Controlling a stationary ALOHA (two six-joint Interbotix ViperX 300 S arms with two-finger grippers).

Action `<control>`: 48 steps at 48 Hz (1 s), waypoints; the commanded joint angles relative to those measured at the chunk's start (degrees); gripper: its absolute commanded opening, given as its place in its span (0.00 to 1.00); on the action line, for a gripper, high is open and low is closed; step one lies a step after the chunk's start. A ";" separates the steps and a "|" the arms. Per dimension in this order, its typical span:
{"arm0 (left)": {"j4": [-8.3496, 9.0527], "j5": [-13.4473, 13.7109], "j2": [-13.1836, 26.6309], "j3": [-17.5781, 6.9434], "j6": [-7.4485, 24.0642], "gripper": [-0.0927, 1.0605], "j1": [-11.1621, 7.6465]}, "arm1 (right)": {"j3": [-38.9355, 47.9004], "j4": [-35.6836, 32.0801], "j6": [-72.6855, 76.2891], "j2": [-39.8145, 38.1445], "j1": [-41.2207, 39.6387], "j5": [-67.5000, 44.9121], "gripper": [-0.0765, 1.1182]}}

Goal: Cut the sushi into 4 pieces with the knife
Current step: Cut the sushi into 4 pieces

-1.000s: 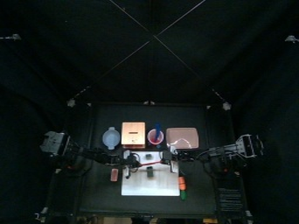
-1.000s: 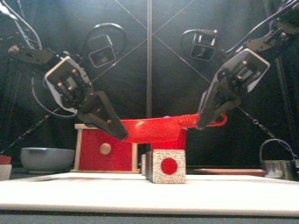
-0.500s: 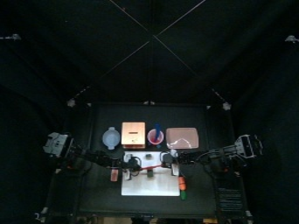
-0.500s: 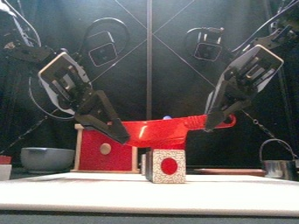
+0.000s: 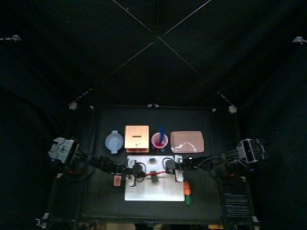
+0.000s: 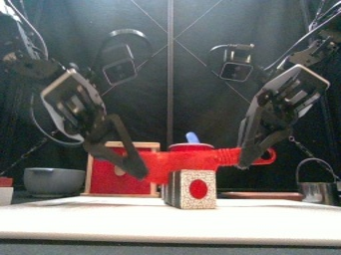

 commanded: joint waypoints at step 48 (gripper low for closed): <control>-0.88 -0.70 3.69 0.70 0.79 0.23 6.33 | -1.49 -0.88 0.09 3.52 -3.78 -2.20 0.22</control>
